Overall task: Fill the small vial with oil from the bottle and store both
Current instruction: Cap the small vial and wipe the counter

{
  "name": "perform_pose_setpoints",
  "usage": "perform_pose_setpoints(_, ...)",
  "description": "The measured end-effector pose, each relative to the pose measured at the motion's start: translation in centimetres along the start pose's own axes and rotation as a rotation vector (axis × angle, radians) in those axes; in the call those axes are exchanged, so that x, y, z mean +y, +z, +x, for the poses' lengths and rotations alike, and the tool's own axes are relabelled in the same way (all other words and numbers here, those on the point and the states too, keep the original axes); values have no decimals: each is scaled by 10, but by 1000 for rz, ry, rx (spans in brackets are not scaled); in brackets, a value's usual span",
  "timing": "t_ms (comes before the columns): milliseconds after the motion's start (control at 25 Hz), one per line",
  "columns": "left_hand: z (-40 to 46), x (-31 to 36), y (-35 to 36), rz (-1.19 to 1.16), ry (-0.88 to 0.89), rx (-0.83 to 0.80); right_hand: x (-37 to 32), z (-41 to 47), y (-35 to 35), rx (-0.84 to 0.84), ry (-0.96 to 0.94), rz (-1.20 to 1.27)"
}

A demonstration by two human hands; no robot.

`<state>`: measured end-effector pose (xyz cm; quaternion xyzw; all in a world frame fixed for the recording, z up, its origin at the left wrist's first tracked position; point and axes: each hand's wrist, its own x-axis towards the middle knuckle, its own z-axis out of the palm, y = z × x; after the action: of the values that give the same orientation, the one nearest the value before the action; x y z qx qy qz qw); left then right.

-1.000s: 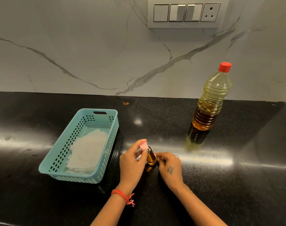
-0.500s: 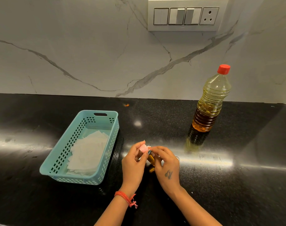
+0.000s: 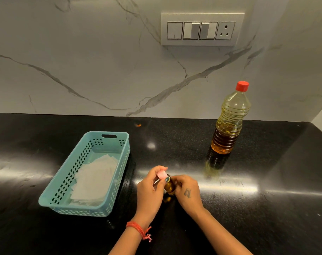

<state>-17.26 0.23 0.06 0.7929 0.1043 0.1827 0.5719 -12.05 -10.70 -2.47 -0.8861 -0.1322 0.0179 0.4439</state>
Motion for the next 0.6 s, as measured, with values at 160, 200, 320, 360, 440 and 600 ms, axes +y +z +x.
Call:
perform_pose_setpoints(160,-3,1,1,50,37,21,2,-10,-5,-5,88,-6)
perform_pose_setpoints(200,-2,1,1,44,33,21,0,-11,-6,17,111,27)
perform_pose_setpoints(320,-2,0,-3,-5,27,26,-12,-17,-4,152,44,133)
perform_pose_setpoints(360,-1,-1,-4,-20,31,40,-16,-19,-2,193,-3,147)
perform_pose_setpoints(440,0,-3,-6,-37,28,69,-17,-21,2,243,-85,146)
perform_pose_setpoints(600,-1,-5,-7,4,-35,94,-5,-17,1,229,-9,100)
